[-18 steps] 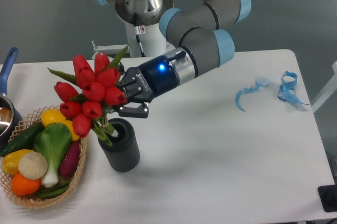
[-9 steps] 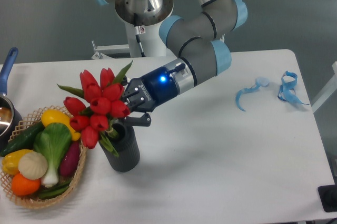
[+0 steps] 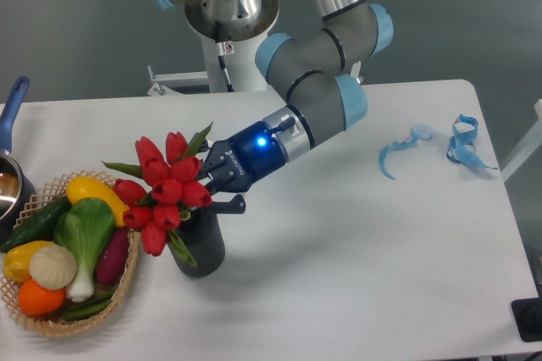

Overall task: Insert the flowers into the vase
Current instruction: 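Lower the tulip stems down into the vase, then open the gripper to release the tulips in the vase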

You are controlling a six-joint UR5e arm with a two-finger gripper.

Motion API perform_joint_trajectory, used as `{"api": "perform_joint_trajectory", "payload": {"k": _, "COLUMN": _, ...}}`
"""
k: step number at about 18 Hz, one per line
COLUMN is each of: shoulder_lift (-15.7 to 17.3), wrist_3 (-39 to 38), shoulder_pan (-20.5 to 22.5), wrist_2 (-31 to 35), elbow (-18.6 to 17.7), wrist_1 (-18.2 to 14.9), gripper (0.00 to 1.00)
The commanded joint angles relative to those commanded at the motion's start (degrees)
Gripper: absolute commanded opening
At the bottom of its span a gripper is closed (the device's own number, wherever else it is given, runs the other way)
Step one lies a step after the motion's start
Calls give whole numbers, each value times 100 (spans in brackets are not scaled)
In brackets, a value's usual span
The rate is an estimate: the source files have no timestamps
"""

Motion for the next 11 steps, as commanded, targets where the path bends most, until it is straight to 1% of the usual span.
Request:
{"api": "perform_joint_trajectory", "payload": {"k": 1, "shoulder_lift": 0, "wrist_3": 26, "shoulder_pan": 0, "wrist_2": 0, "elbow": -17, "wrist_1": 0, "gripper": 20}}
{"api": "perform_joint_trajectory", "payload": {"k": 3, "shoulder_lift": -35, "wrist_3": 79, "shoulder_pan": 0, "wrist_2": 9, "elbow": -44, "wrist_1": 0, "gripper": 26}}
{"api": "perform_joint_trajectory", "payload": {"k": 4, "shoulder_lift": -70, "wrist_3": 105, "shoulder_pan": 0, "wrist_2": 17, "elbow": -44, "wrist_1": 0, "gripper": 27}}
{"api": "perform_joint_trajectory", "payload": {"k": 5, "shoulder_lift": -88, "wrist_3": 114, "shoulder_pan": 0, "wrist_2": 18, "elbow": -35, "wrist_1": 0, "gripper": 32}}
{"api": "perform_joint_trajectory", "payload": {"k": 7, "shoulder_lift": -141, "wrist_3": 123, "shoulder_pan": 0, "wrist_2": 18, "elbow": -9, "wrist_1": 0, "gripper": 63}}
{"api": "perform_joint_trajectory", "payload": {"k": 9, "shoulder_lift": -150, "wrist_3": 123, "shoulder_pan": 17, "wrist_2": 183, "elbow": 52, "wrist_1": 0, "gripper": 91}}
{"api": "perform_joint_trajectory", "payload": {"k": 10, "shoulder_lift": -141, "wrist_3": 132, "shoulder_pan": 26, "wrist_2": 350, "elbow": 61, "wrist_1": 35, "gripper": 95}}
{"api": "perform_joint_trajectory", "payload": {"k": 11, "shoulder_lift": -141, "wrist_3": 393, "shoulder_pan": 96, "wrist_2": 708, "elbow": 44, "wrist_1": 70, "gripper": 100}}
